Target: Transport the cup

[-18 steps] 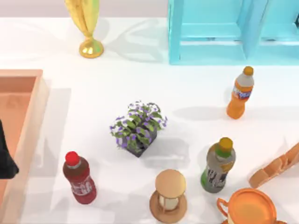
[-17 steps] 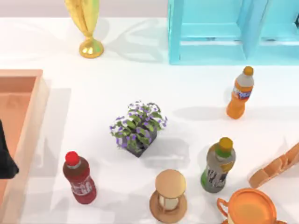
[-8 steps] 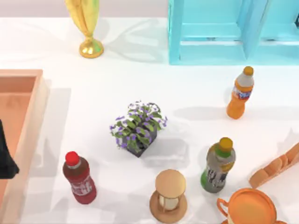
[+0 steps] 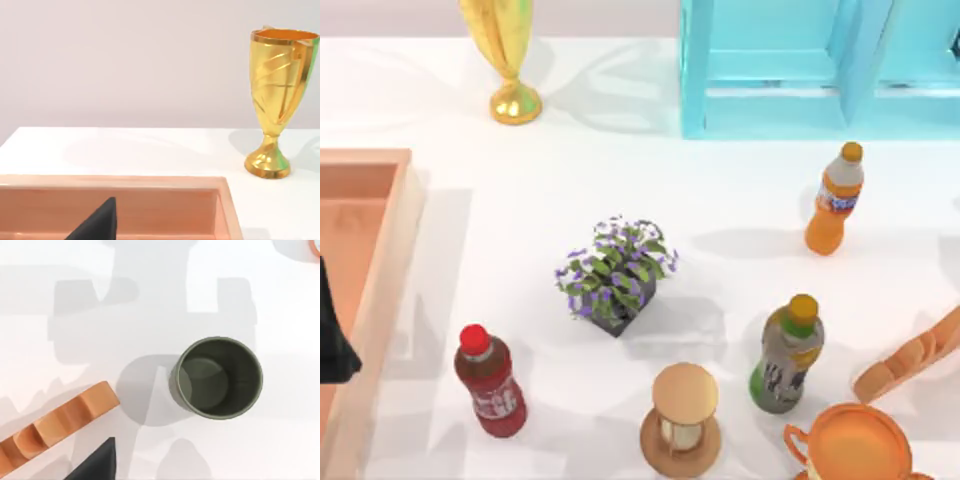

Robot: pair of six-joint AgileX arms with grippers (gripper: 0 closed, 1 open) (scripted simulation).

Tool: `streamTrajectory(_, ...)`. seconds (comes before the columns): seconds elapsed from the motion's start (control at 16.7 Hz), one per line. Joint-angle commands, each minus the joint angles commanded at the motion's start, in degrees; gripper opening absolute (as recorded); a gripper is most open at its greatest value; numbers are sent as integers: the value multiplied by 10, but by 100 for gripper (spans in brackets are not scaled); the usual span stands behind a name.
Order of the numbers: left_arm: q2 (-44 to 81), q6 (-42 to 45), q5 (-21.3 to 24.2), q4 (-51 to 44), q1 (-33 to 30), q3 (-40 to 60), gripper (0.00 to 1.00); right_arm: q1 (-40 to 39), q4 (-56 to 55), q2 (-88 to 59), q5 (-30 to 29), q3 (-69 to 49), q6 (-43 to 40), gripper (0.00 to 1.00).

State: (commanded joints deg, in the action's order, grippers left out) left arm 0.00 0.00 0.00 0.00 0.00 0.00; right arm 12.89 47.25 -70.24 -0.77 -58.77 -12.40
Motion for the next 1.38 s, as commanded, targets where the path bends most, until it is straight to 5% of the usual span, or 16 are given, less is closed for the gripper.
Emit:
streamTrajectory(0.6,0,0,0,0,0,0,100,68,254,-373,6,-327,-64,100)
streamTrajectory(1.08,0,0,0,0,0,0,100,69,254,-390,7,-331,-66,100)
streamTrajectory(1.38,0,0,0,0,0,0,100,69,134,-417,7,-243,-65,100)
